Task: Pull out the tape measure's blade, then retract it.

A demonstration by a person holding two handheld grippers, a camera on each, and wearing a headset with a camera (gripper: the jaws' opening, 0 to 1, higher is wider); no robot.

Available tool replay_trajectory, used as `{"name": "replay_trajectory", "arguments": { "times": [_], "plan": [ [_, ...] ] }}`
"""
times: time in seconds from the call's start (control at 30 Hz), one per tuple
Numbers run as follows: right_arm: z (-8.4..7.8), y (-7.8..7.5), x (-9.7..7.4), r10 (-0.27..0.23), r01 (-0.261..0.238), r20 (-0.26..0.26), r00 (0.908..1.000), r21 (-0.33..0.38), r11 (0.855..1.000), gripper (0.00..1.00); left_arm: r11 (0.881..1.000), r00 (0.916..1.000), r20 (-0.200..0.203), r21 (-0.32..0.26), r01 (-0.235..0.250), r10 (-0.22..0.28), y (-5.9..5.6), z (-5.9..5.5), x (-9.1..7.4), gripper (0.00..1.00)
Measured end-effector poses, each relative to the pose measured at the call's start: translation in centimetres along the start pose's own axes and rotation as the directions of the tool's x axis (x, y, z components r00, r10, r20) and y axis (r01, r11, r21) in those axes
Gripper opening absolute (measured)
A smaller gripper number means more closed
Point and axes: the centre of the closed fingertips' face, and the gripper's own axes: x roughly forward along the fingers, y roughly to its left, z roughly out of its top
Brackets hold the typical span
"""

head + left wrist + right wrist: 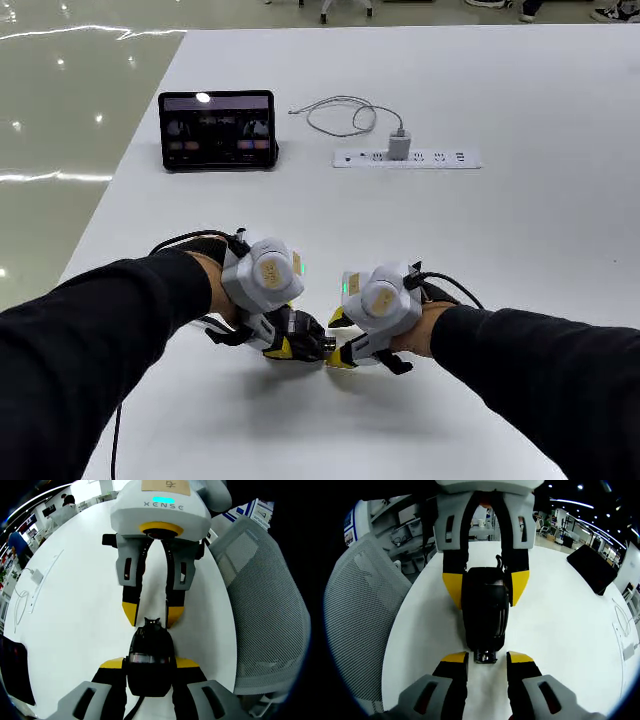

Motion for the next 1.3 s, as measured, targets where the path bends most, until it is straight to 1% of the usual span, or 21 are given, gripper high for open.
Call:
{"name": "replay_trajectory", "arguments": {
  "times": [0.07,0.2,0.27,0.33,0.5,0.63,0.87,1.13,1.3],
  "plan": [
    [0.0,0.0,0.0,-0.001,0.001,-0.002,1.0000,-0.008,1.000,0.23,1.000,1.0000,0.002,-0.004,0.000,0.000,0.0,0.0,0.0,0.31],
    [0.0,0.1,0.2,0.010,-0.010,-0.002,0.9999,0.001,1.000,0.16,1.000,1.0000,0.006,-0.012,0.000,0.000,0.0,0.0,0.0,0.31],
    [-0.1,0.1,0.3,0.013,-0.013,-0.007,0.9999,-0.001,1.000,0.14,1.000,1.0000,0.008,-0.015,0.001,-0.001,0.0,0.0,0.0,0.31],
    [-0.2,0.0,0.4,0.018,-0.018,-0.005,0.9998,0.025,1.000,0.12,1.000,1.0000,0.008,-0.018,0.002,-0.002,0.0,0.0,-0.1,0.31],
    [-0.2,0.1,0.3,0.017,-0.018,0.010,0.9998,0.030,0.999,0.10,1.000,1.0000,0.003,-0.017,0.002,-0.001,0.0,0.0,-0.1,0.31],
    [-0.2,0.1,0.3,0.020,-0.021,0.009,0.9997,0.015,1.000,0.09,1.000,1.0000,0.006,-0.018,0.003,-0.003,0.1,0.0,-0.1,0.31],
    [-0.5,0.1,0.1,0.023,-0.023,0.011,0.9997,0.023,0.999,0.09,1.000,1.0000,0.004,-0.020,0.004,-0.004,0.0,0.0,-0.1,0.31],
    [-0.7,0.1,0.0,0.020,-0.020,0.006,0.9998,0.022,1.000,0.09,1.000,0.9999,0.015,-0.027,0.004,-0.003,0.0,0.1,-0.1,0.31],
    [-1.2,0.1,-0.4,0.016,-0.016,0.011,0.9998,0.030,0.999,0.09,0.999,0.9997,0.023,-0.034,0.002,-0.001,0.0,0.1,-0.1,0.31]
  ]
}}
